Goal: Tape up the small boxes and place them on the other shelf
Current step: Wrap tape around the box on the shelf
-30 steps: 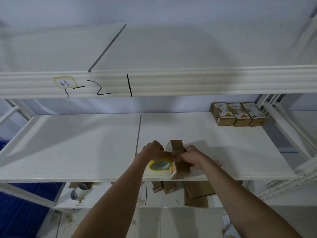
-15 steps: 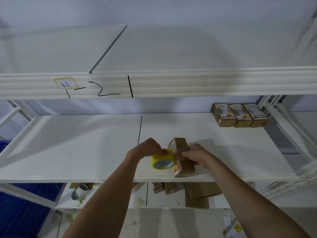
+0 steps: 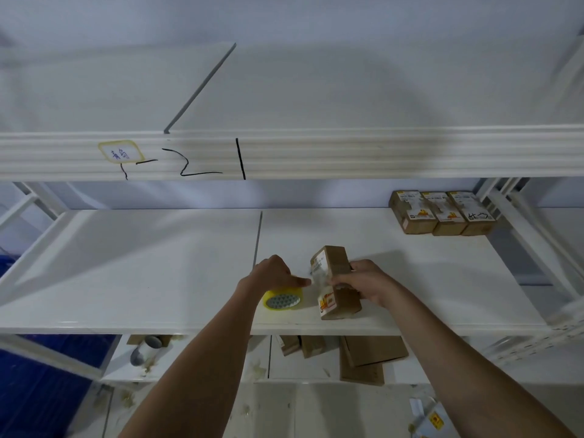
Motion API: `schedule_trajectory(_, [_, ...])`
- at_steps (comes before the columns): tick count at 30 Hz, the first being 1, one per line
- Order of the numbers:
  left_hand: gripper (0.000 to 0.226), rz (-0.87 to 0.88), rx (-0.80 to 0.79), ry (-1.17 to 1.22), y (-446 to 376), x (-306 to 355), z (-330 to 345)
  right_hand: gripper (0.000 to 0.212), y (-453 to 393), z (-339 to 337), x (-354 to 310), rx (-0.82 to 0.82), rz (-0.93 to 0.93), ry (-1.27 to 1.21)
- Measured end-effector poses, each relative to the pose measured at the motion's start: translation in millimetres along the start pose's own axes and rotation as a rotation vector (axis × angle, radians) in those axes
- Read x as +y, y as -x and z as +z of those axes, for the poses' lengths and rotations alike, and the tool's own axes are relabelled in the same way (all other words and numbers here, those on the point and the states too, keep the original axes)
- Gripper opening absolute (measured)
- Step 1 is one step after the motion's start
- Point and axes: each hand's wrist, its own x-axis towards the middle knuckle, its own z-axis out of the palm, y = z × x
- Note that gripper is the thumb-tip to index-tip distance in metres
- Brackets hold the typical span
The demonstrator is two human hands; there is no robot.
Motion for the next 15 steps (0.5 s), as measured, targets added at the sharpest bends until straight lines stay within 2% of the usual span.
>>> schedule_trajectory(4, [0.061,0.0,0.0,0.01,-0.2,3.7,-1.6,0.043,1.6,0.8,-1.4,-0.004,-0.012,-0.019])
schedule_trajectory(9, [0.05,0.001,0.0,0.009,-1.8,7.6,-1.0,0.037,6.1,5.5,-0.5,-0.011,-0.024,-0.061])
schedule_trajectory(15, [0.053,0.0,0.016,-0.002,-2.8,16.9,-5.6,0.037,10.2,5.7,-2.2,-0.025,-0.029,-0.098])
